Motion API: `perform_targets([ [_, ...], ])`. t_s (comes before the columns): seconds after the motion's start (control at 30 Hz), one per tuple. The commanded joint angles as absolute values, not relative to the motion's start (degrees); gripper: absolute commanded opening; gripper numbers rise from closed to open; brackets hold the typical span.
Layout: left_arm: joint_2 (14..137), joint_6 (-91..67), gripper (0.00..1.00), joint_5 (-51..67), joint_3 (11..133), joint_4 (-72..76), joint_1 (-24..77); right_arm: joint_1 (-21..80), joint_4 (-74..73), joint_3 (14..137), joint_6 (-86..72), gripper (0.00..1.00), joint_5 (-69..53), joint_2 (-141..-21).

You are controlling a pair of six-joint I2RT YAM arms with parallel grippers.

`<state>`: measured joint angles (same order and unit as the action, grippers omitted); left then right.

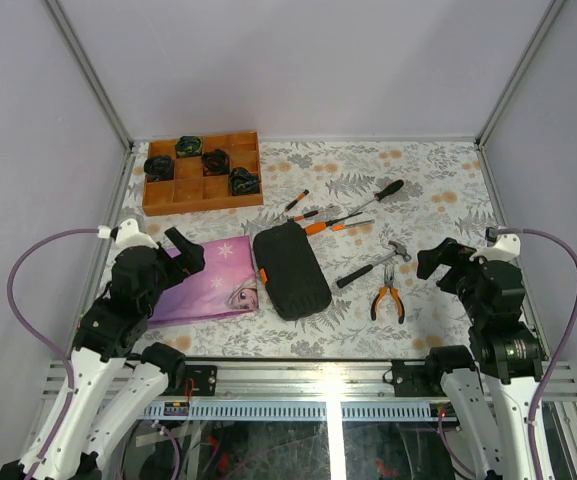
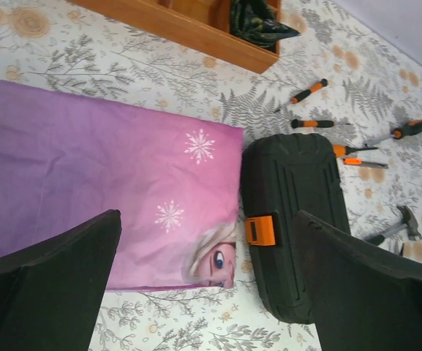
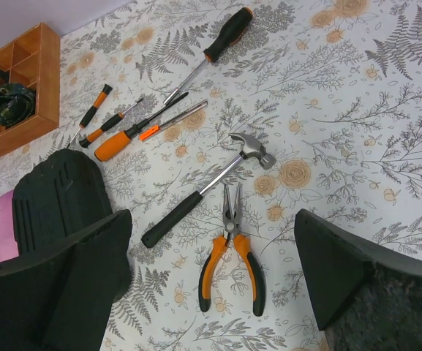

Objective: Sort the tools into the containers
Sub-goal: Move the storage box to the center of the board.

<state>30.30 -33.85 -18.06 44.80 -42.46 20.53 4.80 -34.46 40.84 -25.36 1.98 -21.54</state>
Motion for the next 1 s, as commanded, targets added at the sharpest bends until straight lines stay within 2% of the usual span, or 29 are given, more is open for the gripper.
perform_targets([
  [0.0, 30.69, -31.72, 1.0, -12.94, 46.69, -37.09, 19.66, 3.98, -33.51, 43.69, -24.6, 0.99, 0.84, -23.01],
  [0.37, 34.52, -31.78, 1.0, -5.53, 46.62, -33.54, 19.37, 3.65, -35.24, 45.92, -27.48, 0.99, 4.71, -31.99],
  [0.63, 36.97, -31.64, 1.0, -6.09, 46.67, -32.65, 19.25, 3.56, -34.8, 47.56, -27.35, 0.99, -1.84, -41.68],
  [0.83, 38.54, -31.04, 1.0, -3.36, 47.75, -34.33, 19.21, 3.6, -30.76, 46.36, -24.33, 0.99, -11.79, -47.21],
  [0.97, 38.77, -31.02, 1.0, -1.62, 47.04, -32.55, 19.3, 3.59, -33.78, 50.13, -22.53, 0.99, -8.69, -52.7],
])
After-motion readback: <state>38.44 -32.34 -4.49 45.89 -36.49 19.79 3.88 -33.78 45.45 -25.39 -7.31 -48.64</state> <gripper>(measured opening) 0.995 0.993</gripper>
